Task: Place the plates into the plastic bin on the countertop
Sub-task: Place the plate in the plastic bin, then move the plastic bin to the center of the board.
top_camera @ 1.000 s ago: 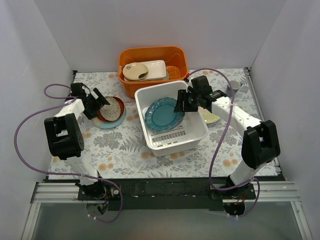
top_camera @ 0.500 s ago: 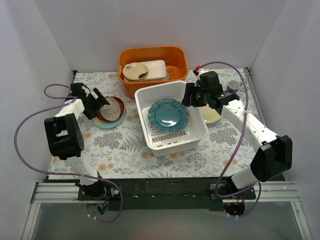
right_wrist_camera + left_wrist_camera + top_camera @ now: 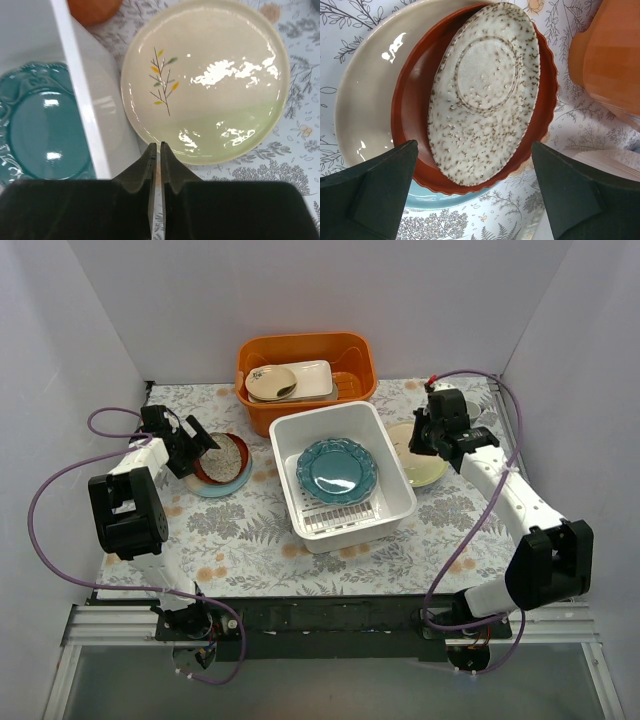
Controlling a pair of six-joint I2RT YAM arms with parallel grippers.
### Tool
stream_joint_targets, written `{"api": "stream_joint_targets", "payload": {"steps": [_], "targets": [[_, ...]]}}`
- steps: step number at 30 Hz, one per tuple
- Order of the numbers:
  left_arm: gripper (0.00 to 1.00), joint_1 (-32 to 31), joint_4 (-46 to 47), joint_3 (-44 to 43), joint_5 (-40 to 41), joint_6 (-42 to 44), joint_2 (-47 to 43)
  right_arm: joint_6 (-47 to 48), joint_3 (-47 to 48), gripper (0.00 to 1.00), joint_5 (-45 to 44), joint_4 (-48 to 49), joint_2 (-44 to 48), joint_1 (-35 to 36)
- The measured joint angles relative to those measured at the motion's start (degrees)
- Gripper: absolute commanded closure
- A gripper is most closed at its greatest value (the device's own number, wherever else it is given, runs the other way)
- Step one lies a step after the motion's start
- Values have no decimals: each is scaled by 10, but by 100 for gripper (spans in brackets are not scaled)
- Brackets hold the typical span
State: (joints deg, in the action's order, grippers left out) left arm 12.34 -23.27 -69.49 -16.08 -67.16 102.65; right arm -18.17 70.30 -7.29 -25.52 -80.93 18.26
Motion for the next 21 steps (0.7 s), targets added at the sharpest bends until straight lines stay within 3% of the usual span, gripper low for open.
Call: {"api": "stream_joint_targets", "payload": {"steps": [7, 21], "targets": [[4, 2, 0, 0, -7, 0, 0, 0, -62, 87, 40, 4, -43, -4], [5, 3, 26, 0, -13, -20, 0, -21, -123, 86, 111, 80, -19, 16]]}}
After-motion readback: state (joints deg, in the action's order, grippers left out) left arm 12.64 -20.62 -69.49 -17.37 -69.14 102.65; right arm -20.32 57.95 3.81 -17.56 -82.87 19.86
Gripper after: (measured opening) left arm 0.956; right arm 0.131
